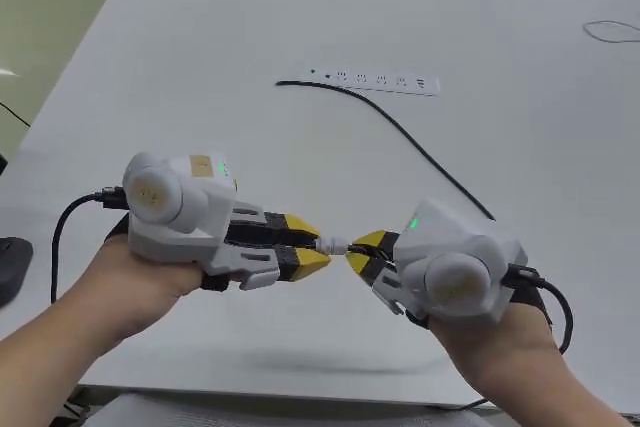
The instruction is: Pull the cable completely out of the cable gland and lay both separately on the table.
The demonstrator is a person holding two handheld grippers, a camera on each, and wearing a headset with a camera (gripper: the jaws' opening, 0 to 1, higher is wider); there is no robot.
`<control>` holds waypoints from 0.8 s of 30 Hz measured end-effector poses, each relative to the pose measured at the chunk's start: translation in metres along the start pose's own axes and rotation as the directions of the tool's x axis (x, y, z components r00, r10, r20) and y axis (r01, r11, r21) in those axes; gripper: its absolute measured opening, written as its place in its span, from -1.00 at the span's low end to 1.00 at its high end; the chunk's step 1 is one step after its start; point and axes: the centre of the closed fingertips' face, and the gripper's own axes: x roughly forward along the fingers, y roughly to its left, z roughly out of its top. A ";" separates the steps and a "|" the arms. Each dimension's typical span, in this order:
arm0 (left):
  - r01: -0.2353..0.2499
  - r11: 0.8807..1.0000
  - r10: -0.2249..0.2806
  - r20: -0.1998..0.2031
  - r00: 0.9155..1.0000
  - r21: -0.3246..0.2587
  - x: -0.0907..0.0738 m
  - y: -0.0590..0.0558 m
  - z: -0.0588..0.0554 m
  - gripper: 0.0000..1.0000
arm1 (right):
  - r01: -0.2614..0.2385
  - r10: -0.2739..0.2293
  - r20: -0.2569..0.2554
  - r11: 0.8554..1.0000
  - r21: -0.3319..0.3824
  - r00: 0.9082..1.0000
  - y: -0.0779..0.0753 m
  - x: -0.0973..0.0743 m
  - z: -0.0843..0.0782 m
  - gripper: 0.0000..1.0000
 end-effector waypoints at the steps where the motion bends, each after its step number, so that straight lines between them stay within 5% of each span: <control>1: -0.002 1.000 0.002 0.001 1.000 0.000 0.000 0.000 0.000 -0.71 | 0.006 -0.006 -0.002 1.000 0.007 1.000 -0.002 -0.001 -0.002 -1.00; 16: -0.012 1.000 0.012 0.012 1.000 -0.004 -0.002 -0.001 0.002 -0.71 | 0.064 -0.052 -0.065 0.979 0.194 0.997 -0.020 -0.005 -0.047 -1.00; 21: -0.013 1.000 0.013 0.012 1.000 -0.004 -0.003 -0.002 0.002 -0.71 | 0.081 -0.059 -0.084 0.954 0.290 0.995 -0.025 -0.005 -0.065 -1.00; 24: -0.012 1.000 0.012 0.014 1.000 -0.006 -0.003 -0.003 0.003 -0.71 | 0.094 -0.062 -0.099 0.926 0.366 0.993 -0.027 -0.004 -0.076 -1.00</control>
